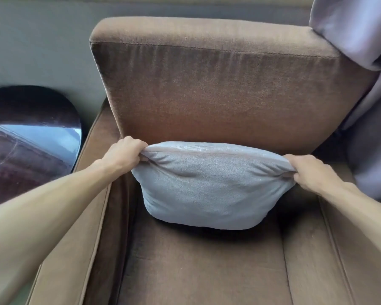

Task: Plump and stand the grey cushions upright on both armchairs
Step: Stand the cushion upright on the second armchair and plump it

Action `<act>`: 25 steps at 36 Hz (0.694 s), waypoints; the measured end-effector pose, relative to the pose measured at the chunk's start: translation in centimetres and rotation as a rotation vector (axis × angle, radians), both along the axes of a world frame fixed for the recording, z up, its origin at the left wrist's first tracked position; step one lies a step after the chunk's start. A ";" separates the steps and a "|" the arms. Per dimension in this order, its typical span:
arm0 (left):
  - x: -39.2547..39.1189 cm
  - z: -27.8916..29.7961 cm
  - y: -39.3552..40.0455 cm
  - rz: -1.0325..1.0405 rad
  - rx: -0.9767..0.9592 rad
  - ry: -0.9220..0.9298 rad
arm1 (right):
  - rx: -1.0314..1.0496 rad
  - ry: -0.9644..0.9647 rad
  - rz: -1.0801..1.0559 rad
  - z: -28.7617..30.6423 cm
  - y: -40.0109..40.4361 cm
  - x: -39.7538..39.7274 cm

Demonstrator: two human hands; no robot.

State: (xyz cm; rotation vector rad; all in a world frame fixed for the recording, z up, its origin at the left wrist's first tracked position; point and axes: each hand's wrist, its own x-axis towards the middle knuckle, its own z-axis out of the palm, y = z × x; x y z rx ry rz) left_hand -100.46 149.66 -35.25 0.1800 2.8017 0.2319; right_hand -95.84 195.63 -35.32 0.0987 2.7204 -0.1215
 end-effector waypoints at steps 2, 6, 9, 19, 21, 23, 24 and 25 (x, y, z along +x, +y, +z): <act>-0.4 0.5 -0.5 -0.021 -0.035 0.018 | 0.067 0.027 0.015 0.5 0.3 -0.2; -0.6 1.0 -1.1 -0.050 -0.030 0.069 | 0.049 0.027 -0.011 1.3 0.1 -1.0; -0.1 -0.1 -1.7 -0.004 0.073 0.097 | -0.049 0.004 -0.070 1.4 0.1 -1.0; 1.1 0.4 -3.1 0.081 0.417 0.248 | -0.720 0.187 -0.362 1.4 2.5 2.5; 0.6 0.4 -3.3 0.074 0.418 0.273 | -0.655 0.169 -0.365 1.7 3.2 2.2; 0.3 0.3 -3.5 0.093 0.443 0.301 | -0.613 0.171 -0.357 1.9 3.8 2.1; 0.3 0.1 -3.6 0.103 0.451 0.316 | -0.609 0.131 -0.324 1.8 4.6 1.8; 0.3 0.0 -3.6 0.115 0.453 0.329 | -0.593 0.129 -0.328 1.1 5.6 1.7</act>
